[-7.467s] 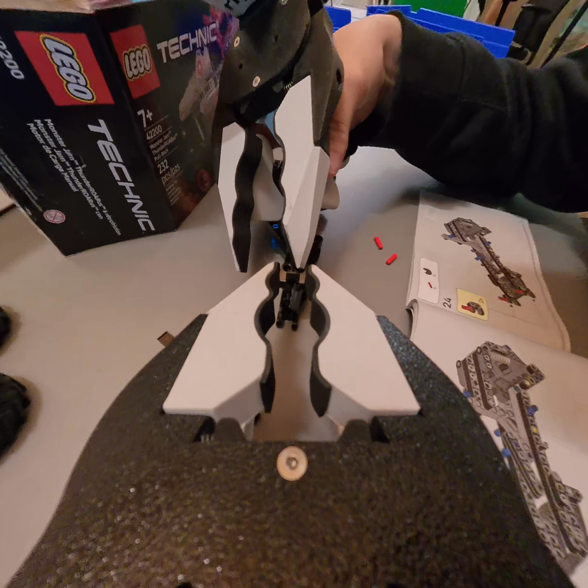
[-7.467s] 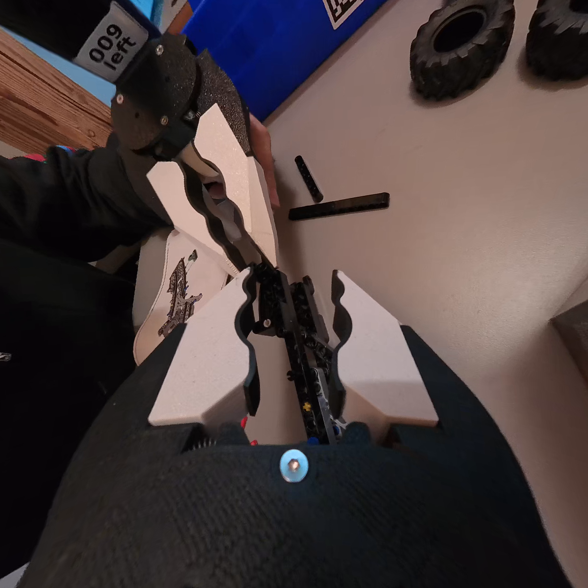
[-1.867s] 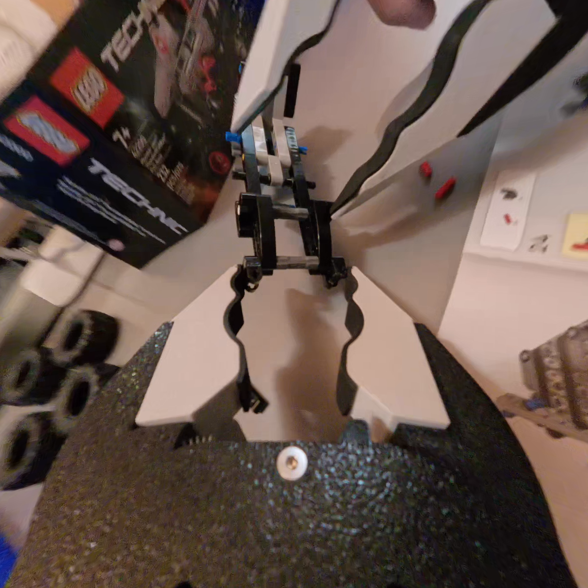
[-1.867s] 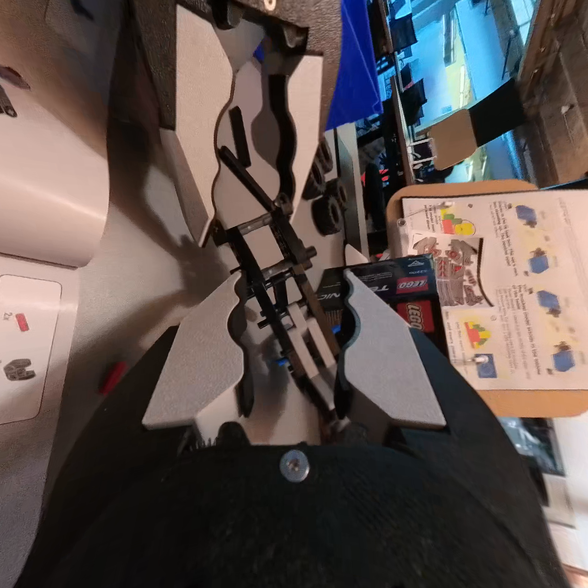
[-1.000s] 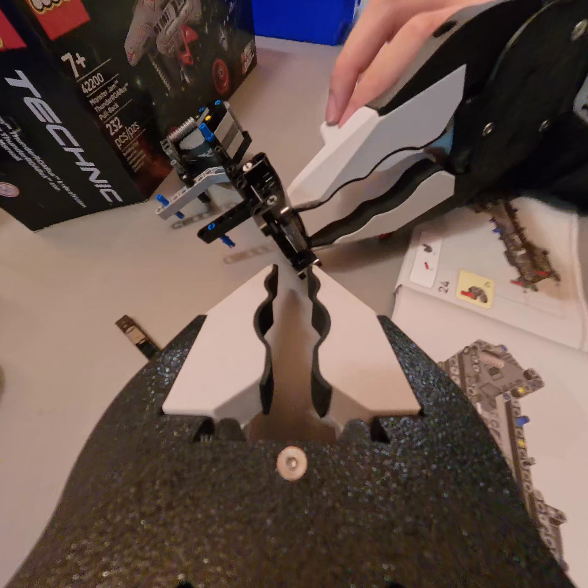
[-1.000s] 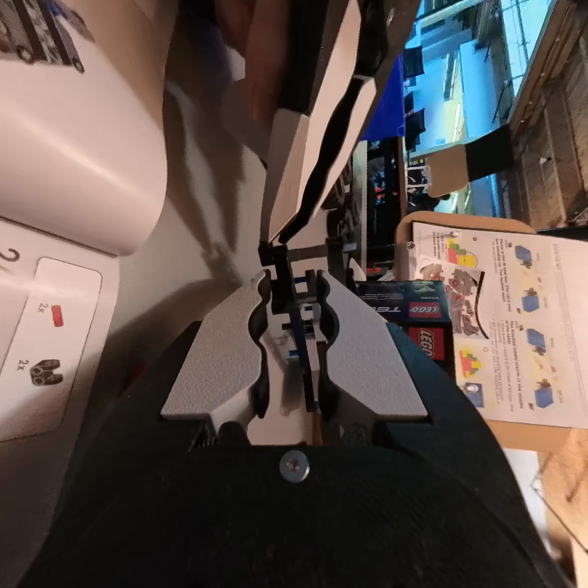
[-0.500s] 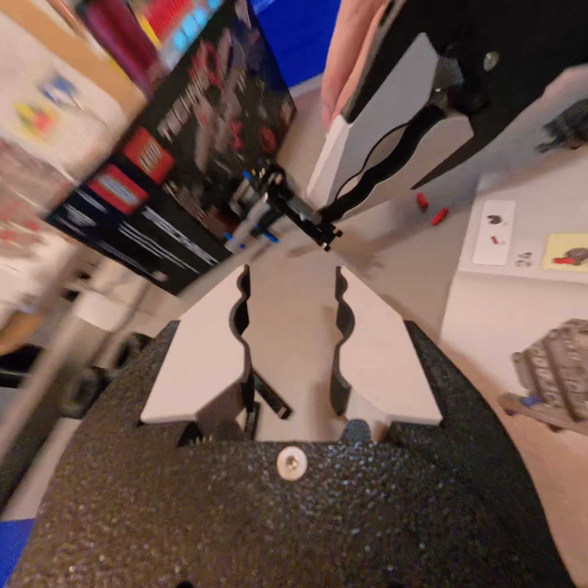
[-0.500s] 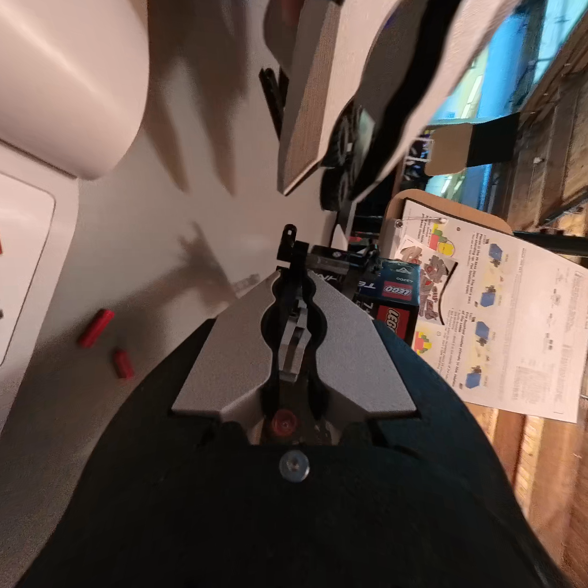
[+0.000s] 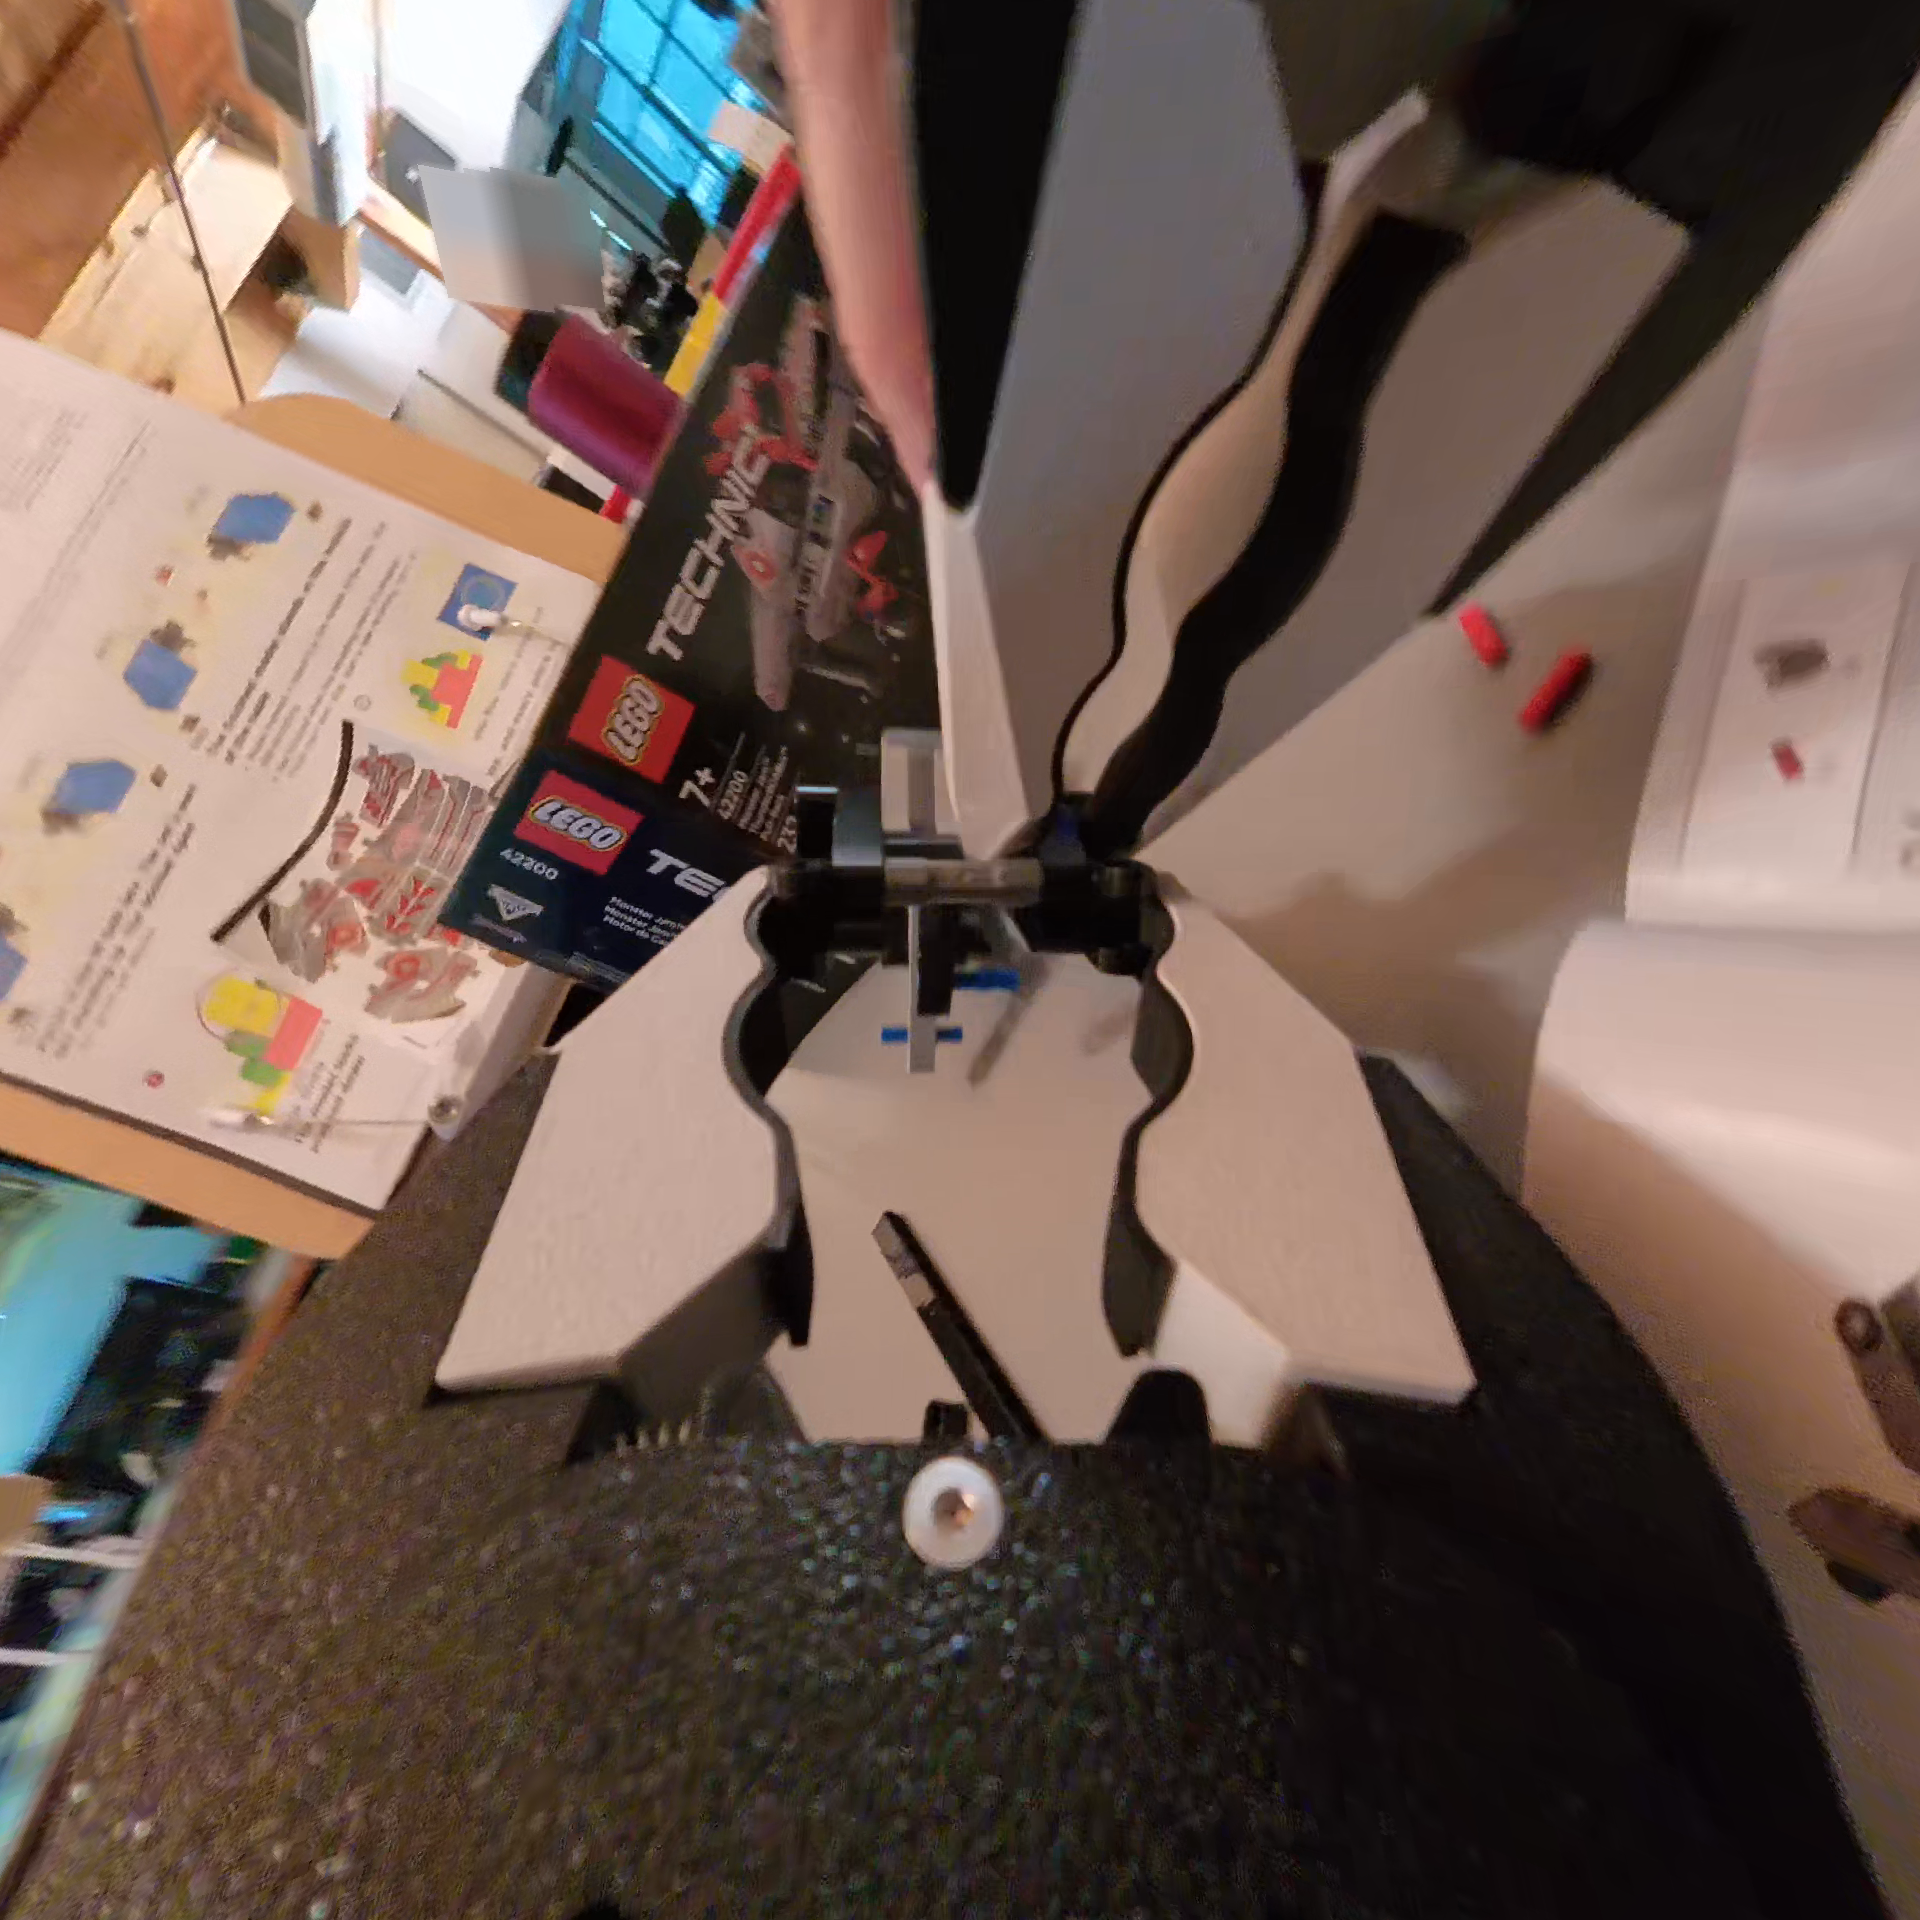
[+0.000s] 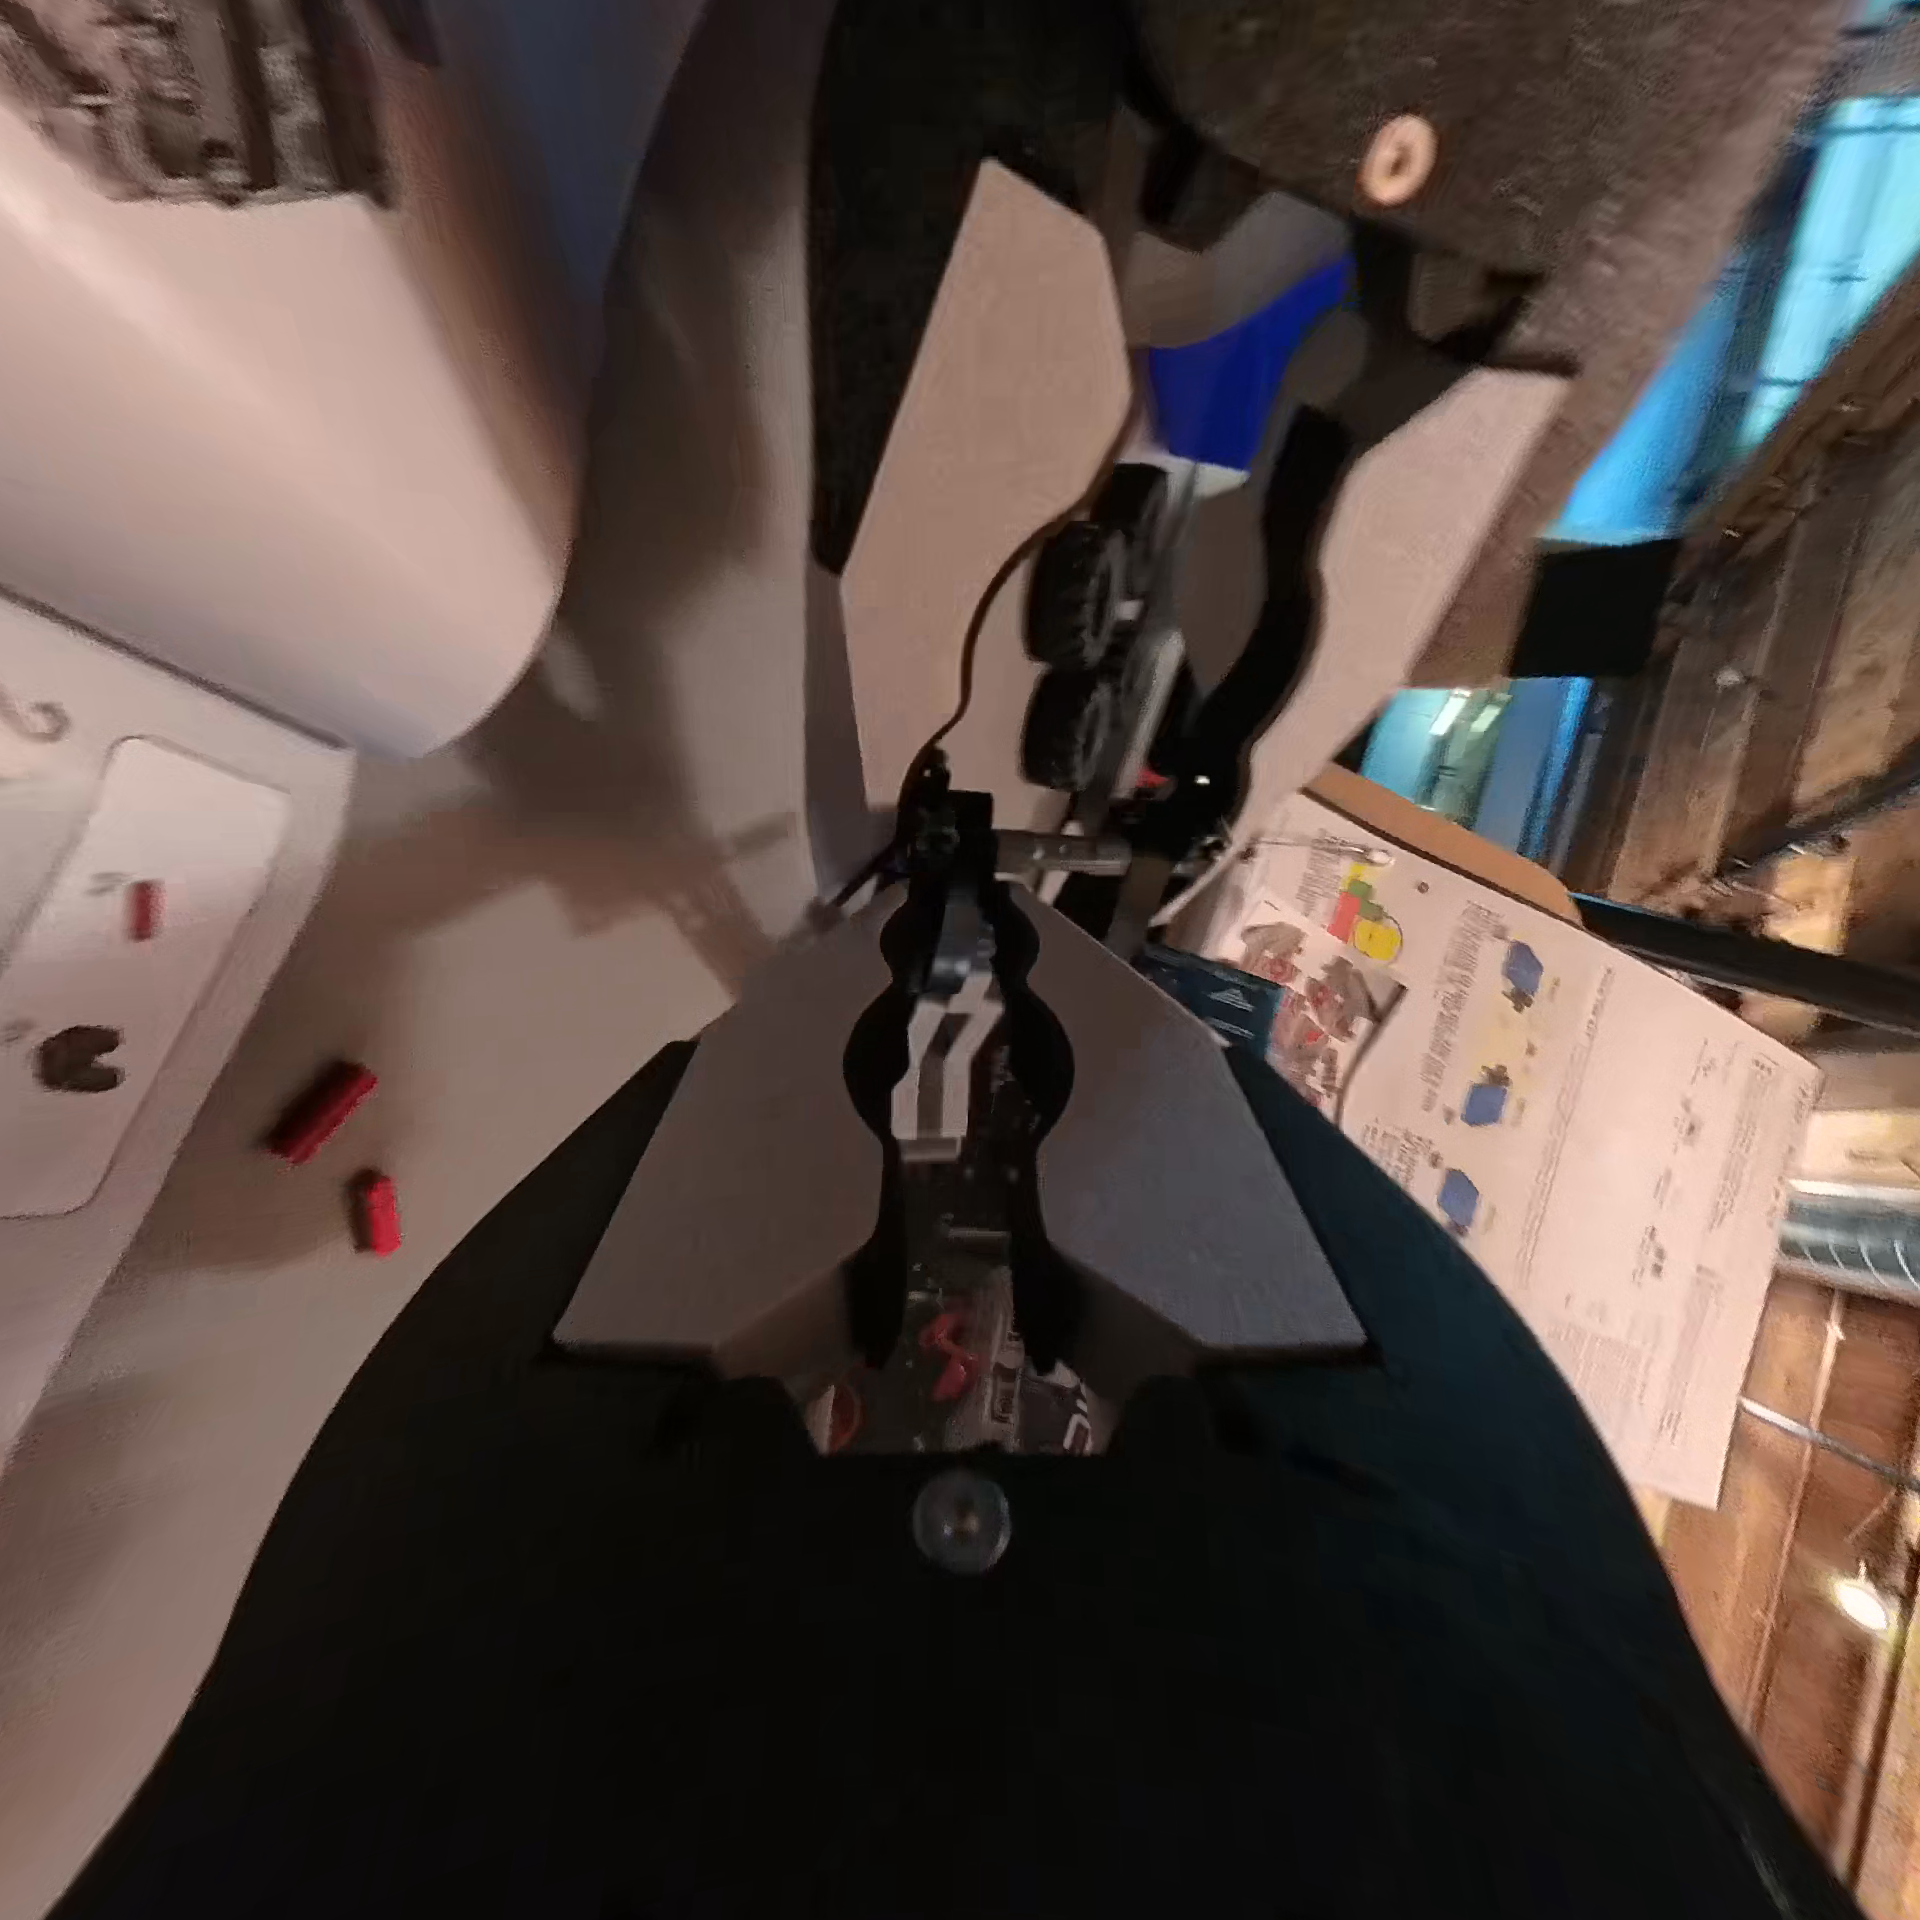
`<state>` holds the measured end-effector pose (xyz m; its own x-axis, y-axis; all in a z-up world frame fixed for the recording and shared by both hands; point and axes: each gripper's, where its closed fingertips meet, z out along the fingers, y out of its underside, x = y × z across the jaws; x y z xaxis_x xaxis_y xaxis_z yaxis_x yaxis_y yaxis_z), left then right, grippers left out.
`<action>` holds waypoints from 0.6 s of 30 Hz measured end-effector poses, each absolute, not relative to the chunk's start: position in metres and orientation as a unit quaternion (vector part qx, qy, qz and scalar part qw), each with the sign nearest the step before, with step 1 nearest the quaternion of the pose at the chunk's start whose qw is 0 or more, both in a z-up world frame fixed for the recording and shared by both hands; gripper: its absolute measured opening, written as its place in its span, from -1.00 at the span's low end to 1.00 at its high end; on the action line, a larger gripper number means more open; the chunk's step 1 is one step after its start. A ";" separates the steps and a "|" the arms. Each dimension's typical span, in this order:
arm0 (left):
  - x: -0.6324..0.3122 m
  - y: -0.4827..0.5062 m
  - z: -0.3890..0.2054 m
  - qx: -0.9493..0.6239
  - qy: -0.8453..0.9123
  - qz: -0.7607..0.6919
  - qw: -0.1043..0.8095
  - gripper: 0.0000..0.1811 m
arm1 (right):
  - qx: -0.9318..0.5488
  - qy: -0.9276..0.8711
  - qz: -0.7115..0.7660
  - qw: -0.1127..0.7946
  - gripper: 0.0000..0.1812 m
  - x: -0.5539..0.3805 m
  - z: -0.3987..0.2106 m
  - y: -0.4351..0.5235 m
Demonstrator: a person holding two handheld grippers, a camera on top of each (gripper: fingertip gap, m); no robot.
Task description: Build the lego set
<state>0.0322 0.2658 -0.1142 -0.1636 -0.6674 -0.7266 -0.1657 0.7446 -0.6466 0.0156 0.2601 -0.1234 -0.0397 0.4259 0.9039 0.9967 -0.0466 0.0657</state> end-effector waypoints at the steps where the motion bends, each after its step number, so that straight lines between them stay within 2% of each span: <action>1: 0.032 0.267 -0.108 -0.301 0.717 -0.240 0.581 -0.29 | -0.592 -0.578 -0.413 0.381 -0.82 0.016 -0.114 0.262; 6: 0.029 0.282 -0.096 -0.380 0.661 -0.321 0.561 -0.30 | -0.601 -0.493 -0.394 0.490 -0.64 0.025 -0.090 0.268; 9: 0.029 0.292 -0.092 -0.438 0.623 -0.357 0.542 -0.29 | -0.588 -0.431 -0.419 0.541 -0.65 0.029 -0.080 0.273; 10: 0.029 0.295 -0.091 -0.456 0.610 -0.369 0.533 -0.29 | -0.577 -0.421 -0.436 0.548 -0.67 0.029 -0.077 0.274; 13: 0.027 0.303 -0.090 -0.498 0.577 -0.399 0.509 -0.29 | -0.572 -0.421 -0.446 0.545 -0.95 0.025 -0.083 0.278; 14: 0.027 0.306 -0.090 -0.509 0.567 -0.409 0.503 -0.29 | -0.571 -0.428 -0.444 0.543 -0.96 0.024 -0.085 0.278; 15: 0.027 0.307 -0.089 -0.513 0.558 -0.421 0.498 -0.29 | -0.578 -0.440 -0.430 0.536 -0.62 0.023 -0.090 0.277; 16: 0.026 0.308 -0.089 -0.516 0.552 -0.432 0.492 -0.29 | -0.586 -0.447 -0.415 0.534 -0.16 0.023 -0.095 0.275; 17: 0.026 0.309 -0.089 -0.523 0.545 -0.440 0.486 -0.29 | -0.592 -0.437 -0.409 0.540 -0.27 0.026 -0.094 0.274; 18: 0.026 0.310 -0.089 -0.528 0.540 -0.448 0.479 -0.29 | -0.595 -0.421 -0.403 0.553 -0.24 0.027 -0.091 0.276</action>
<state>0.0263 0.3097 -0.0893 0.0167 -0.9989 -0.0440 -0.1408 0.0412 -0.9892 0.0273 0.2756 -0.0909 0.3204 0.0545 0.9457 0.9472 -0.0335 -0.3189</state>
